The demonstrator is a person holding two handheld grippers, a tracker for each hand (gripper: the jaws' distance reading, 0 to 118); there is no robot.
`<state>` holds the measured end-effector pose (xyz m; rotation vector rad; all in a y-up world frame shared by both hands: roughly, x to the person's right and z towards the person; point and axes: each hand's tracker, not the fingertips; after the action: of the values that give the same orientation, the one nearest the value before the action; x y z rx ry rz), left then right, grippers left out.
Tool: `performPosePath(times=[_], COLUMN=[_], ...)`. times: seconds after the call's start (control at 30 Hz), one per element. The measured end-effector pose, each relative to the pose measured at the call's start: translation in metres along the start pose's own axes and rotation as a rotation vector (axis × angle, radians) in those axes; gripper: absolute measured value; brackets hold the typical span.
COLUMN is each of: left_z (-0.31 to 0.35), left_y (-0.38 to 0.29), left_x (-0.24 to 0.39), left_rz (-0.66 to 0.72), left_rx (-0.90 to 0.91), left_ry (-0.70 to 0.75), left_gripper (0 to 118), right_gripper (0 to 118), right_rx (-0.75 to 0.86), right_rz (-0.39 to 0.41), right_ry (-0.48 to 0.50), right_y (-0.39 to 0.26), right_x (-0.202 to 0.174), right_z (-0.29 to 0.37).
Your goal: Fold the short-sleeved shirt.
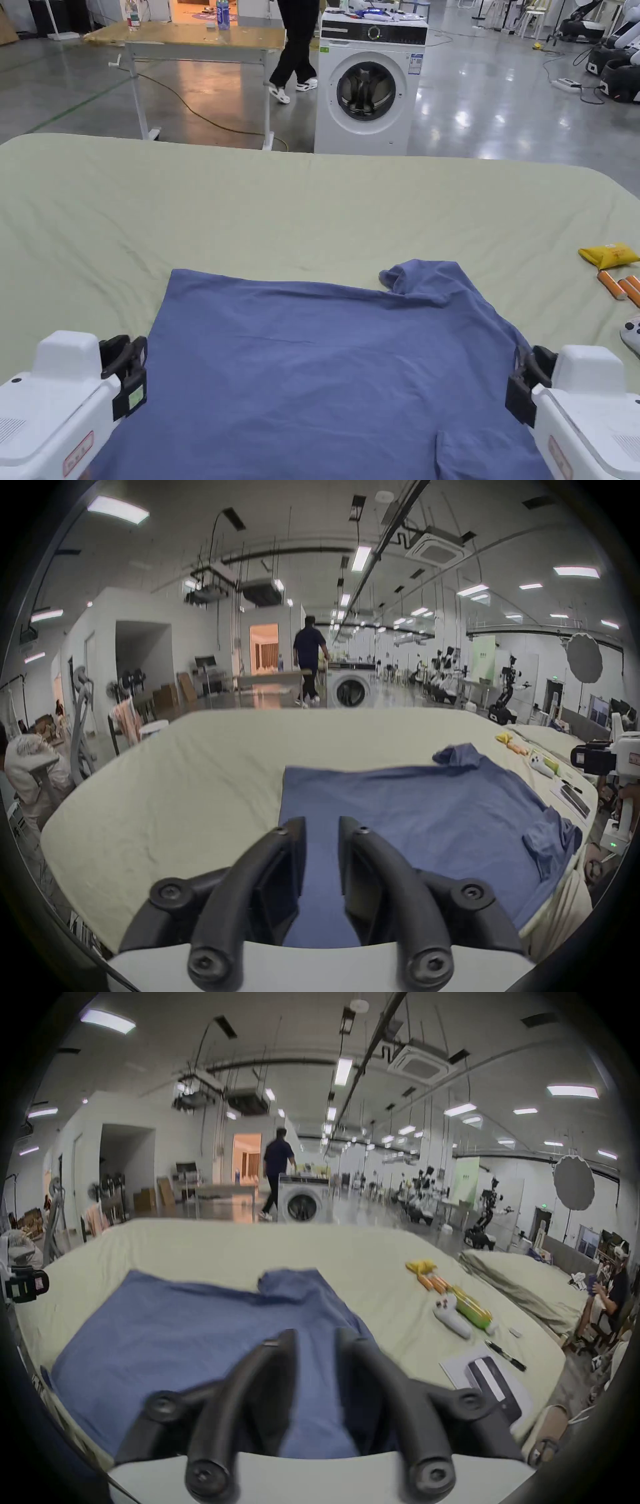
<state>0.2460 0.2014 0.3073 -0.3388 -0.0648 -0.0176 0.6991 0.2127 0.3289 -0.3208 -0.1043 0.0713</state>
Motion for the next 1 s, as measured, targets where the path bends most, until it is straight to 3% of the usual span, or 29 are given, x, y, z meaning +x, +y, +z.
performPosePath(times=[0.03,0.07,0.37,0.63,0.77,0.83,0.9,1.0], left_z=[0.001,0.002,0.02,0.043,0.044,0.043,0.041,0.033], left_y=[0.002,0.004,0.014,-0.017,-0.037,-0.047,-0.056,-0.07], left_x=[0.004,0.007,0.01,-0.035,-0.054,-0.062,-0.067,-0.069], left_rz=[0.0,0.0,-0.03,-0.021,0.052,0.095,0.117,0.138], left_rx=[0.016,0.041,0.057,-0.237,-0.39,-0.444,-0.504,-0.589], left_ry=[0.0,0.013,0.03,-0.013,-0.011,-0.017,-0.005,0.036], left_gripper=[9,0,0,0,0,22,59,65], right_gripper=[7,7,0,0,0,0,0,0], right_rx=[0.018,0.044,0.15,0.088,0.049,0.036,0.025,0.003], right_rz=[-0.011,-0.028,-0.049,-0.035,-0.037,-0.035,-0.029,-0.024], right_ry=[0.006,0.011,0.013,0.036,0.045,0.044,0.045,0.042], right_y=[0.002,0.003,0.005,-0.003,-0.01,-0.014,-0.017,-0.021], right_x=[-0.005,-0.009,-0.03,-0.03,-0.03,-0.031,-0.031,-0.03], right_z=[-0.001,0.0,0.003,-0.001,-0.004,-0.004,-0.004,-0.003])
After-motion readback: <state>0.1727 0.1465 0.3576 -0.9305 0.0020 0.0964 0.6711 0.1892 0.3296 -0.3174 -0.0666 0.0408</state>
